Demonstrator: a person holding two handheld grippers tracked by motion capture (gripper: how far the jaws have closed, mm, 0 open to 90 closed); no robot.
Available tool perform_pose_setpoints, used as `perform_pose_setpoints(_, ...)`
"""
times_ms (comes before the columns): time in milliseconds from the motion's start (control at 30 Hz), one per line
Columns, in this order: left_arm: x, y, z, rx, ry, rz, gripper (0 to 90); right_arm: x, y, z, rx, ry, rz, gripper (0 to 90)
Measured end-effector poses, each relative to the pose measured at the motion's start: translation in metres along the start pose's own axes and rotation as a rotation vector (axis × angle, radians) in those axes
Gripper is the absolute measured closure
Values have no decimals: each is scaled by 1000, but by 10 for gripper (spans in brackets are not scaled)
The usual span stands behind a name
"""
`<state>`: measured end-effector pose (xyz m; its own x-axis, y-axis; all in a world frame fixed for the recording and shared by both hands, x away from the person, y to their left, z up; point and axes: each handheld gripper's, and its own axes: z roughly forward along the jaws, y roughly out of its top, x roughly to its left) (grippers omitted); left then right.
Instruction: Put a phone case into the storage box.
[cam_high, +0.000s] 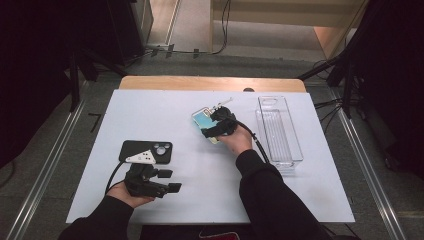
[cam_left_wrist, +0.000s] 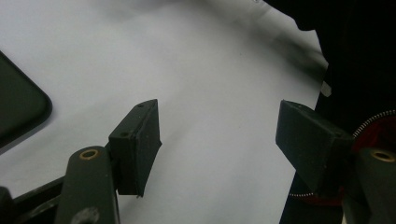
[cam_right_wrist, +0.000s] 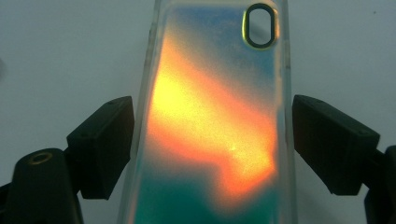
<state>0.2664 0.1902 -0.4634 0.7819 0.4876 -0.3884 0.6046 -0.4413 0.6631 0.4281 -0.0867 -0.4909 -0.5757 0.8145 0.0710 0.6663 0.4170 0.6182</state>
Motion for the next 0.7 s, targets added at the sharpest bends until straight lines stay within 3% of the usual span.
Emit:
perform_pose_setpoints(400,3,4,-1,-2,6,-23,310,4,-5,-51,-79,78,1,148)
perform_pose_setpoints(700,3,13,2,4,-2,-59,311,9,-26,-90,-120,123,3,147)
